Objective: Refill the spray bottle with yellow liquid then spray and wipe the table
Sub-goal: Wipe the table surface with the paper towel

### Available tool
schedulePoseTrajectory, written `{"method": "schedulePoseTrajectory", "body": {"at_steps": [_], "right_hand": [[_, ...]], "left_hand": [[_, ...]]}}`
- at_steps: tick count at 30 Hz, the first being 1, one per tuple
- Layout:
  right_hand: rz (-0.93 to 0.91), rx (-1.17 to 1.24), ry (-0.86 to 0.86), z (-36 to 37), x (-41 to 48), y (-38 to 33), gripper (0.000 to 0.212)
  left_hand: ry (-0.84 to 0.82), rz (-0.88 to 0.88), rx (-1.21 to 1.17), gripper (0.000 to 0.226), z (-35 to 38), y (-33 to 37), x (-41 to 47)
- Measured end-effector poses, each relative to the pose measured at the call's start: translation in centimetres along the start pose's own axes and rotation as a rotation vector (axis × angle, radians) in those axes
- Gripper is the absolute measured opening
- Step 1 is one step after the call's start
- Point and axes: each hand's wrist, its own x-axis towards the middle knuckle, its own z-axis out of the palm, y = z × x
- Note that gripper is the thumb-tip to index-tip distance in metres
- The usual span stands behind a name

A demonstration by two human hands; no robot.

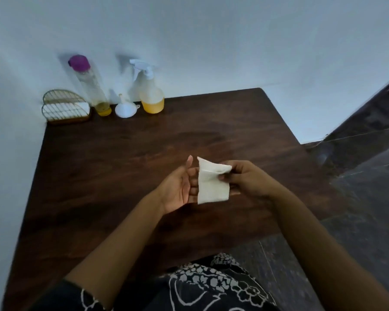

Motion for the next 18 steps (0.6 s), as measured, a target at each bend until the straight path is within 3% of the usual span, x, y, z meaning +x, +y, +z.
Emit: {"method": "schedulePoseTrajectory", "body": {"at_steps": [3,6,8,10,12,15,18], "right_hand": [[-0.197,-0.217,0.156,-2.2,0.3,-2.0,0.036],[-0.335,-0.607,0.306,-4.4,0.9,-2.8,0.037],[-0.378,-0.812,0.361,-6.3,1.4,-2.6,0.032],[-0.388,-0.850,0.397,-8.3,1.7,-2.4,0.032],[-0.336,-0.617,0.464,-11.0,2.1,-2.2,0.038],[-0.143,0.054,0.491,-15.9,3.2,-2.1,0.032],[0.001,0.119,0.421,-22.0,5.0,-1.5,0.020]], "left_hand": [[-0.034,-0.050,-0.031,0.068,1.8,2.5,1.6],[0.000,-0.022,-0.033,0.066,3.7,4.5,3.8],[0.033,0.010,-0.031,0.058,5.1,5.4,5.9],[0.057,0.060,0.026,0.040,6.4,6.0,8.3],[0.114,0.117,0.045,0.026,7.8,6.6,11.3],[0.183,0.174,0.040,0.026,10.1,7.2,16.1],[0.224,0.226,0.094,0.025,12.8,7.6,22.0]]}}
